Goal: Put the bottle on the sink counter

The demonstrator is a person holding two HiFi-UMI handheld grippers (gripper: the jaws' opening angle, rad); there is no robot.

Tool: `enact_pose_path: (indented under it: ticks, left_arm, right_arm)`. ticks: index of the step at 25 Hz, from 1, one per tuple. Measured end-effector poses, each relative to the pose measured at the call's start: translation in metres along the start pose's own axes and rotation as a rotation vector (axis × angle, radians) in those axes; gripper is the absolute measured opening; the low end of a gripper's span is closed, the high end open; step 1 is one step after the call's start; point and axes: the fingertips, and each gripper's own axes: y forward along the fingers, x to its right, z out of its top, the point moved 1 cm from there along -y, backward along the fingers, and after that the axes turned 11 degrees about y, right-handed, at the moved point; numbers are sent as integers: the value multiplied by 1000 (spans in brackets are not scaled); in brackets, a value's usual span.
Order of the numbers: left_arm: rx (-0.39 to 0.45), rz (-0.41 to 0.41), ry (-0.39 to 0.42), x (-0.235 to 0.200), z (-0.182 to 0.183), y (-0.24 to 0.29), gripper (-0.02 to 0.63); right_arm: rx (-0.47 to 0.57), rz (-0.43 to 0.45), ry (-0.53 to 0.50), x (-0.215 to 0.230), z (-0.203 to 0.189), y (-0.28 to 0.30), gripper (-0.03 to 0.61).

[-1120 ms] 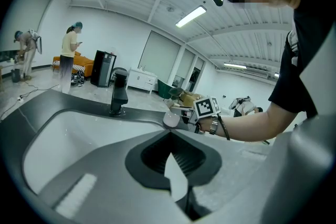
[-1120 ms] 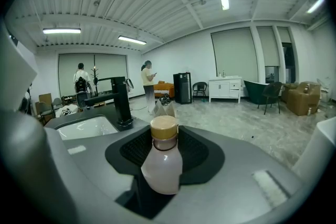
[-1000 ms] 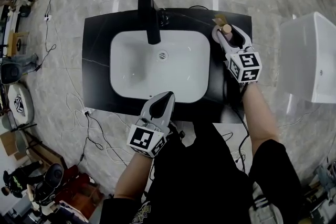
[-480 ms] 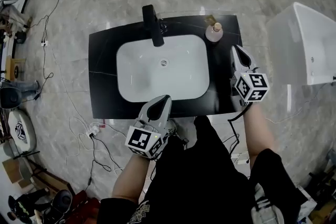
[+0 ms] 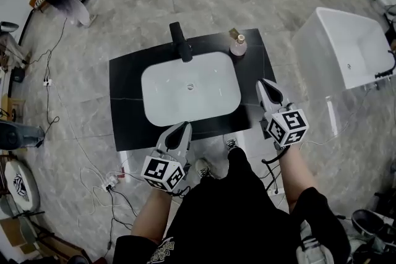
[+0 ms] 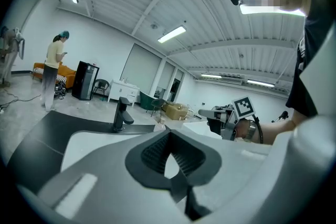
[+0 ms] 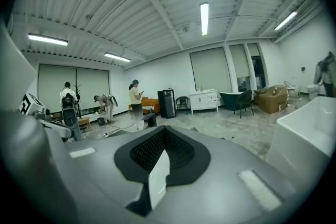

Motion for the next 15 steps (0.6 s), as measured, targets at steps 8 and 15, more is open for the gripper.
enact_pose_path:
  ticks: [8, 15]
  left_arm:
    - [13, -48, 27, 14, 1, -54, 0]
    - [-17, -108, 38, 31, -20, -75, 0]
  right_arm:
    - [17, 12, -6, -80, -22, -64, 28]
    - [-7, 6, -1, -114, -56, -103, 28]
